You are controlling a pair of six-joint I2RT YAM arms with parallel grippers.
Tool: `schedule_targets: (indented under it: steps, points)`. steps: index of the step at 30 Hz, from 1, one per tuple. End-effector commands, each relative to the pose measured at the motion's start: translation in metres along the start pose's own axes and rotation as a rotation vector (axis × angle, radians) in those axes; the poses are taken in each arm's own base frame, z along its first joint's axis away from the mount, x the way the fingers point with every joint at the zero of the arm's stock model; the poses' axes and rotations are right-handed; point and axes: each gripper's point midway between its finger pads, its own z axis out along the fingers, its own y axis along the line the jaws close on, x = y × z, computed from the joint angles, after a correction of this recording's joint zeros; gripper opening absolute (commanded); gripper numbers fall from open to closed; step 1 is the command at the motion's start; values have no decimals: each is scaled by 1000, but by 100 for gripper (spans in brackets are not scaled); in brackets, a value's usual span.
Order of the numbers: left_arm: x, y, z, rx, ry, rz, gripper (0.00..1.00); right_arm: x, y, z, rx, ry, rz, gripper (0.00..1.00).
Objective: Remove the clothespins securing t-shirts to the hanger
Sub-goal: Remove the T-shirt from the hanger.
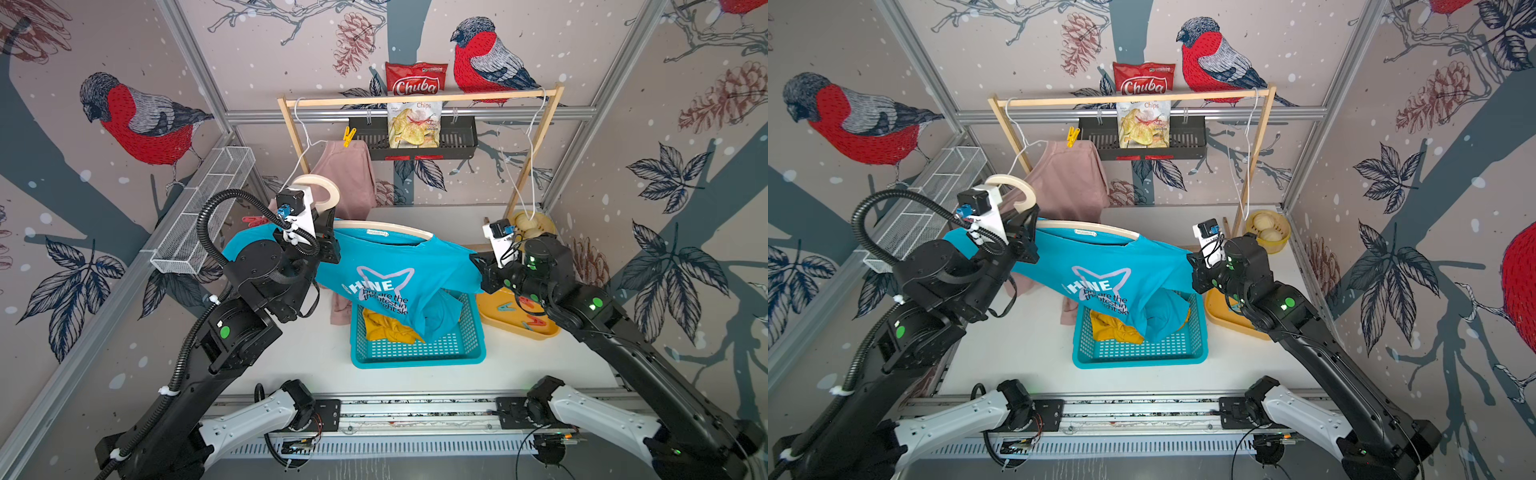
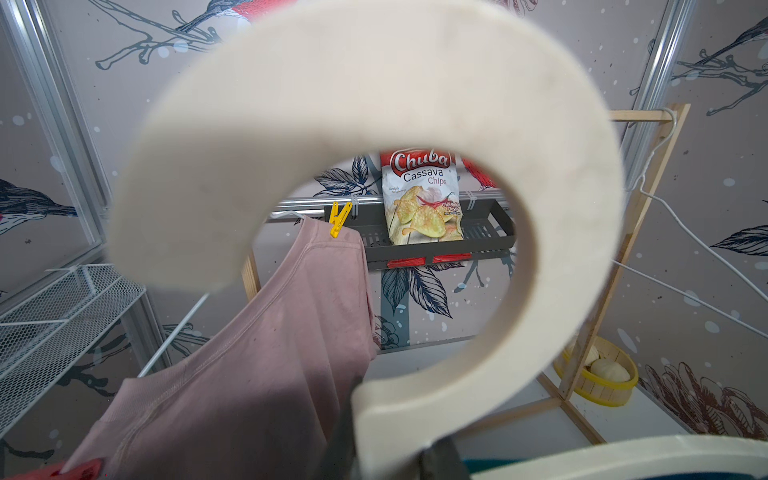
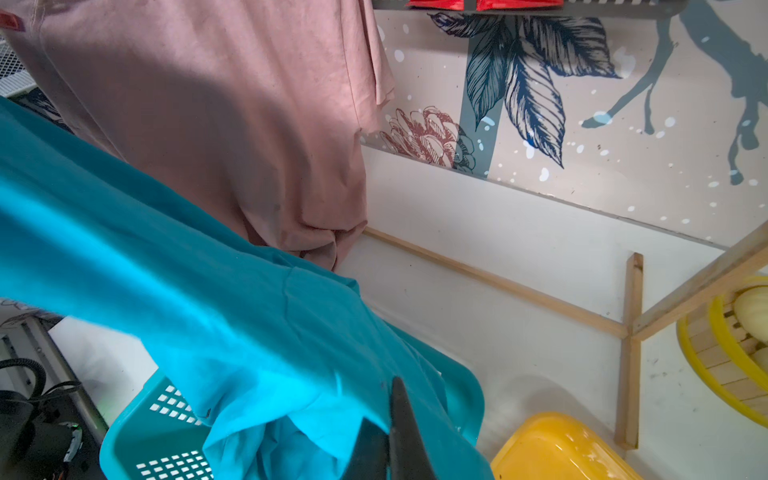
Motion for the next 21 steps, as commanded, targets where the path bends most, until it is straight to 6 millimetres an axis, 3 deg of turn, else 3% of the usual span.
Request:
schedule_targets:
  steps: [1, 11, 19, 21]
  points:
    - [-22, 7, -2, -34, -69, -58, 0, 7, -4, 6, 9, 16, 30, 0]
    - [-28, -2, 2, 9, -72, -69, 0, 43, -14, 26, -3, 94, 67, 0]
    - [-21, -21, 14, 73, -31, -62, 0, 50, -20, 36, -21, 106, 95, 1]
    - [-18, -29, 19, 99, -13, -60, 0, 44, -23, 34, -5, 100, 98, 35]
